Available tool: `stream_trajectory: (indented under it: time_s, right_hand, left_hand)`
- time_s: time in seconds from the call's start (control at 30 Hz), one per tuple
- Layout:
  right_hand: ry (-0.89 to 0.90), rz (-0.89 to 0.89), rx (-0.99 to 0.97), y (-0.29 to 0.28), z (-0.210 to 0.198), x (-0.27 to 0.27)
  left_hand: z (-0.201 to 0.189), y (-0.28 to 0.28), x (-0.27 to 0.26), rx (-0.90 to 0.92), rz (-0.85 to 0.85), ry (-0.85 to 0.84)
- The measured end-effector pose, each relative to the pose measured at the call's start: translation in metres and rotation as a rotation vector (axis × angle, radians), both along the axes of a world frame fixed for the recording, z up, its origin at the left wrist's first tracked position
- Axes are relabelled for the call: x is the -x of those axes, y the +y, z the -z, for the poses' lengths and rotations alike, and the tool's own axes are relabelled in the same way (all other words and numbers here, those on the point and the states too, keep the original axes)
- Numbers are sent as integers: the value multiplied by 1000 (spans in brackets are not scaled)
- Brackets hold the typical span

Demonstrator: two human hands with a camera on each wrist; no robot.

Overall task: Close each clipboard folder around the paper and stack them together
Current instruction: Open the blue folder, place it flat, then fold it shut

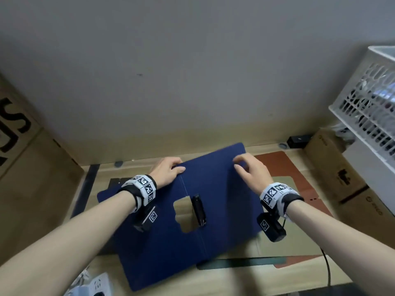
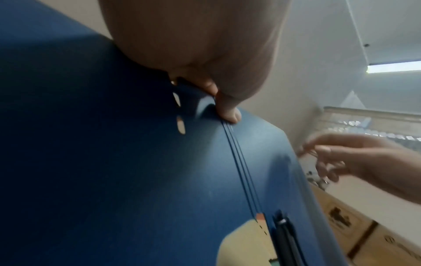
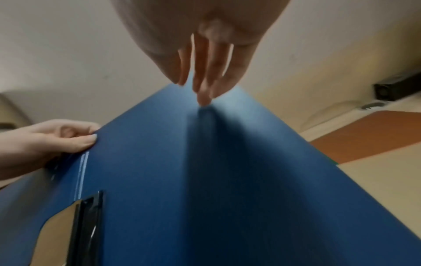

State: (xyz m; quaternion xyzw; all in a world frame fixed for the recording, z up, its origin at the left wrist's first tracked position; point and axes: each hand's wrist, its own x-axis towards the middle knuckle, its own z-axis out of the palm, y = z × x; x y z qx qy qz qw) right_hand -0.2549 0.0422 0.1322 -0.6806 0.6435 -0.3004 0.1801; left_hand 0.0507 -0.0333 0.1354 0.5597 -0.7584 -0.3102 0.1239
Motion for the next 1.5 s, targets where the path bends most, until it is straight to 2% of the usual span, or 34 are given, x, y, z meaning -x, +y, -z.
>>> stream_trajectory:
  time_s: [0.07,0.23,0.3,0.4,0.5,0.6,0.7,0.83,0.9,1.03,1.17,1.23,1.33,1.5]
  right_hand:
    - [44,-50,41,-3,1,-14]
    - [230,-112,-215,-12,35,-46]
    - [181,-64,-253,-14,53,-53]
    - [48,4,-257,-23,76,-65]
    - [97,22,-313,-39,98,-73]
    - [163,53,-415,-56,121,-76]
    - [195,69,-547,-72,145,-81]
    - [221,80,-662,-86,171,-88]
    - [234,81,-694,-88,183,-89]
    - [188,94,-677,-84,198,-89]
    - [167,74,-589,-74,196,-88]
    - [163,43,-557,-67,194,-86]
    - [167,-2,-558,-48,191,-79]
    - [227,-59,-563,-6,188,-64]
  left_hand:
    - [3,5,8,-41,93,-81]
    - [25,15,16,-32,177,-199]
    - [36,16,13,-19,157,-230]
    - [54,13,5,90,15,-187]
    - [83,5,-17,192,2,-187]
    - [117,1,-51,107,-31,-202]
    - [150,8,-80,-69,-80,-225]
    - [187,24,-107,-289,-56,-308]
    - [200,33,-113,-304,-8,-362]
    - [210,40,-111,-220,27,-447]
    - [209,38,-108,-214,15,-436]
    - [206,38,-111,-234,-29,-361]
    - [201,43,-119,-198,-214,-236]
    - [194,66,-135,-248,-471,-262]
